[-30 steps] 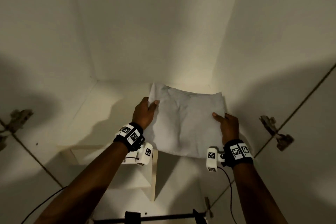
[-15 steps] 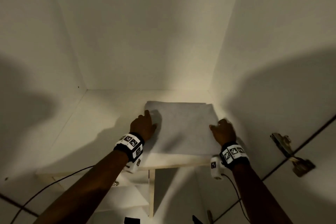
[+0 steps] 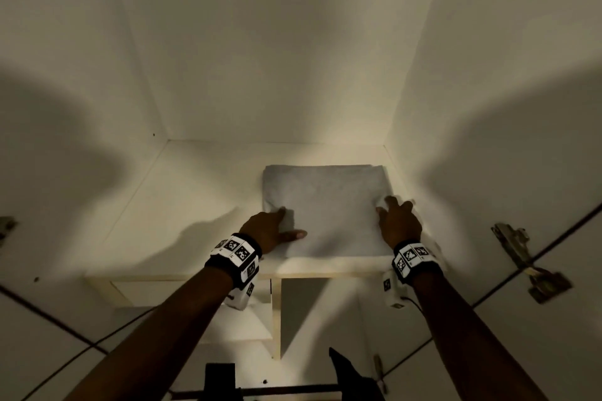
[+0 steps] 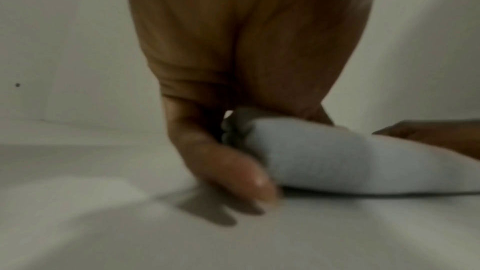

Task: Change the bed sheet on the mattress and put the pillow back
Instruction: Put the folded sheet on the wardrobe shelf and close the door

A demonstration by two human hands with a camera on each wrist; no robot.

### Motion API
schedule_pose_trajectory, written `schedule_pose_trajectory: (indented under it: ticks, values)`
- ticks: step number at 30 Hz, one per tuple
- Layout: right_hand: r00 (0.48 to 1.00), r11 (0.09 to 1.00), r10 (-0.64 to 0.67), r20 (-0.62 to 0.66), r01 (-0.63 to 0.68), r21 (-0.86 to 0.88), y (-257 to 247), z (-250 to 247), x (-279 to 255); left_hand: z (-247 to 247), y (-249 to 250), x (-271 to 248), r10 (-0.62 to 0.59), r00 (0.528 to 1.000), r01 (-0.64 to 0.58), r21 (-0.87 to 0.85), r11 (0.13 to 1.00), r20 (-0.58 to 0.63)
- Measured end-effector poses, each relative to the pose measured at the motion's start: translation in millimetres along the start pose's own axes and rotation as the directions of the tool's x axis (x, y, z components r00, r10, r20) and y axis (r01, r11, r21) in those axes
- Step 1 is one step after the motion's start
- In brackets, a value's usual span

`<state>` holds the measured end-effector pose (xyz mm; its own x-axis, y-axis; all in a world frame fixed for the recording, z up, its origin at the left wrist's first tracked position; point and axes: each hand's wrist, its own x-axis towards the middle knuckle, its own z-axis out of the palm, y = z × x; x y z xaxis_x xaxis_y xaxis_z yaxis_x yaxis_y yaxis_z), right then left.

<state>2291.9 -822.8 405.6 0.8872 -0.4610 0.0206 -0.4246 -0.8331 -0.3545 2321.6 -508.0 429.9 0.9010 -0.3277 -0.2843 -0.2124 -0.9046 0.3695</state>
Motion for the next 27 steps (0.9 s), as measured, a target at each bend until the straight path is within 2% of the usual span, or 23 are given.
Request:
schedule_pose_trajectory:
  ticks: [2, 3, 7, 10, 14, 16, 18, 20, 24, 27]
  values:
    - [1.000, 1.000, -0.002, 0.018, 0.002, 0.000, 0, -1, 2, -5, 0, -4, -0.018, 0.997, 0.028, -0.136, 0.990, 0.071]
    - [1.000, 1.000, 0.000, 0.031, 0.000, 0.001, 0, -2, 4, -8, 1, -2, -0.020, 0.997, 0.030, -0.141, 0.990, 0.077]
    - [0.995, 1.000, 0.011, 0.101, -0.014, 0.026, 2, -7, 12, -18, 10, 20, 0.025, 0.997, -0.030, 0.062, 0.998, 0.079]
    - [0.991, 0.999, 0.004, 0.136, -0.010, 0.046, -1, -15, 24, -26, 10, 35, 0.040, 0.993, -0.049, 0.076, 0.996, 0.112]
    - [0.984, 1.000, 0.000, 0.179, -0.001, 0.004, -6, -19, 30, -28, 9, 39, 0.069, 0.995, -0.078, 0.117, 0.990, 0.075]
    - [0.993, 0.992, -0.016, 0.116, 0.030, -0.126, -10, -15, 22, -24, 6, 38, 0.059, 0.998, -0.062, 0.255, 0.965, 0.021]
    - [0.994, 0.953, -0.112, 0.009, 0.110, -0.281, -17, -8, 8, -18, 5, 35, 0.016, 0.998, 0.009, 0.415, 0.910, -0.057]
    - [0.980, 0.931, -0.201, 0.003, 0.192, -0.311, -26, 3, -7, -12, 8, 31, 0.020, 0.998, 0.014, 0.487, 0.873, -0.065]
    - [0.979, 0.950, -0.189, 0.070, 0.200, -0.238, -27, 20, -23, 0, 8, 28, 0.017, 1.000, -0.025, 0.363, 0.931, 0.025]
    - [0.967, 0.947, -0.238, 0.090, 0.252, -0.198, -15, 20, -21, 12, 1, 19, -0.016, 0.997, -0.009, 0.307, 0.952, 0.078]
